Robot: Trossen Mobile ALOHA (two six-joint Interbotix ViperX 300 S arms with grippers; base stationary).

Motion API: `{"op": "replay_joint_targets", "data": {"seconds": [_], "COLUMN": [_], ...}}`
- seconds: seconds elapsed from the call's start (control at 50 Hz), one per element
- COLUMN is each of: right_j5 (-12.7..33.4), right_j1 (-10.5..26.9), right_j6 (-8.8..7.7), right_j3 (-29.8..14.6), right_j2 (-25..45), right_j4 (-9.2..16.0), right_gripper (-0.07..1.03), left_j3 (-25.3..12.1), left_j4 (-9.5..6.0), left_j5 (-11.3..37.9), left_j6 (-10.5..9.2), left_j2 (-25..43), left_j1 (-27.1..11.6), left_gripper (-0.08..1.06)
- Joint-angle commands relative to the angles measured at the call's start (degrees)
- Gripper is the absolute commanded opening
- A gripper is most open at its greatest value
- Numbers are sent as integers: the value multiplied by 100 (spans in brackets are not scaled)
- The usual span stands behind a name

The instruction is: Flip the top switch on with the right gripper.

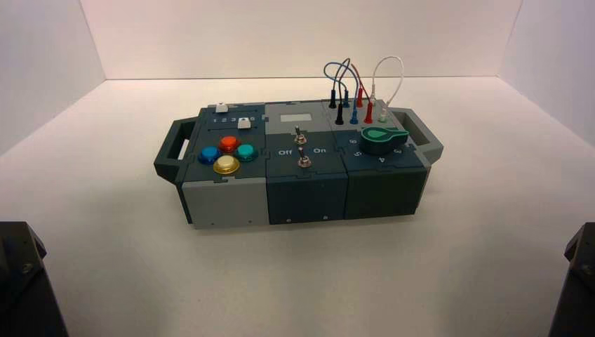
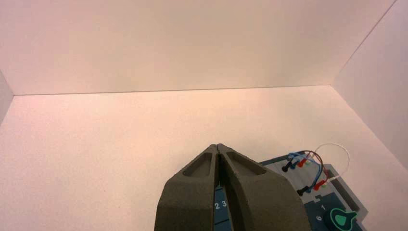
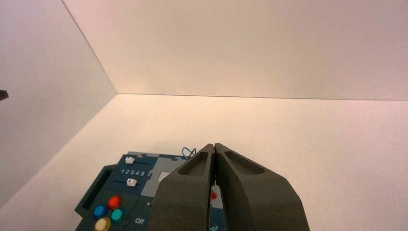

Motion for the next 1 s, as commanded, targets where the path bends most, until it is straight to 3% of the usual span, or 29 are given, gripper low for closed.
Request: {"op": "replay_joint_targets", "data": {"seconds": [0.02,0.26,0.4,0.66,0.88,1.0], "right_j5": [-18,18,62,158,369,527], "right_j1": [26,26,62,132,132,132], "right_j6": [0,0,0,0,-35,-53], "right_j3": [-105,-97,-88,-79,-229,-352], "right_j2": [88,88,88,185,844,1301], "right_j4": [26,44,88,97,70,70], "right_gripper": [-2,-2,-2,-2,-2,-2], "left_j3": [-79,-105,-185,-290,-729,-993], "left_j4": [18,9,-26,-62,-211,-264], "left_j5": [-18,62,378,1222,2013,2153], "left_j6": [18,0,-53,-413,-475,-483], "left_j2": [26,35,44,413,1239,1529], "left_j1": [-26,-53,-272,-809,-1081,-1204], "left_gripper": [-3,-3,-3,-3,-3,-3]}}
